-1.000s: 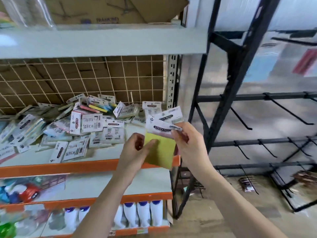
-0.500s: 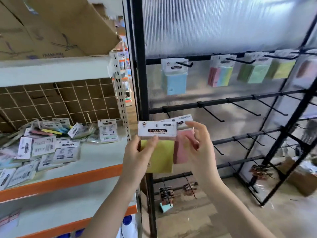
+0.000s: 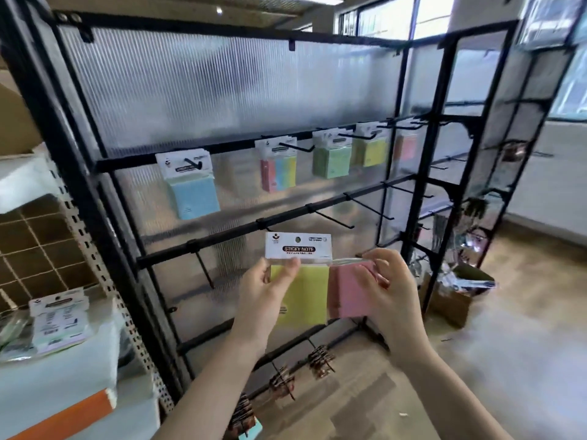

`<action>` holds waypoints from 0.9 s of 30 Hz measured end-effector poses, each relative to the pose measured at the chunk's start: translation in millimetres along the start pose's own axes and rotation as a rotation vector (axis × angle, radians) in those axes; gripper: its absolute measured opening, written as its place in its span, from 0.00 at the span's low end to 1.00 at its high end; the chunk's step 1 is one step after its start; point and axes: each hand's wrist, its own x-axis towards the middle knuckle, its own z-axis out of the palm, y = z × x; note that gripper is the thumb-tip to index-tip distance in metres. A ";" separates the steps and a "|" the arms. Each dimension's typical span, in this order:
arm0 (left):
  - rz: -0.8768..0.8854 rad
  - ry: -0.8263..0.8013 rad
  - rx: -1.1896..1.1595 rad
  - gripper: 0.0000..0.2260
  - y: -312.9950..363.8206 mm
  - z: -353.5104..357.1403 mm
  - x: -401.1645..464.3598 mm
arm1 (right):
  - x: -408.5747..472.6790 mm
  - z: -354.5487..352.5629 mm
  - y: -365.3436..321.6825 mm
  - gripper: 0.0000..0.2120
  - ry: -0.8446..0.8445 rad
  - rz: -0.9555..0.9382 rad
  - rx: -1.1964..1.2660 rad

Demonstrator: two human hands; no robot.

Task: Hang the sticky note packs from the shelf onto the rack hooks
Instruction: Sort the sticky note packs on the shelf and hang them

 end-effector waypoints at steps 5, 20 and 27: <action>0.018 -0.115 -0.061 0.17 -1.9 51.9 42.2 | 36.0 -38.0 21.1 0.08 0.118 0.056 -0.018; -0.037 -0.224 -0.211 0.19 -14.9 159.6 210.2 | 201.4 -85.4 66.4 0.14 0.174 0.049 -0.026; -0.033 -0.270 -0.180 0.11 -22.9 192.3 264.5 | 254.2 -105.7 97.4 0.13 0.192 0.128 -0.010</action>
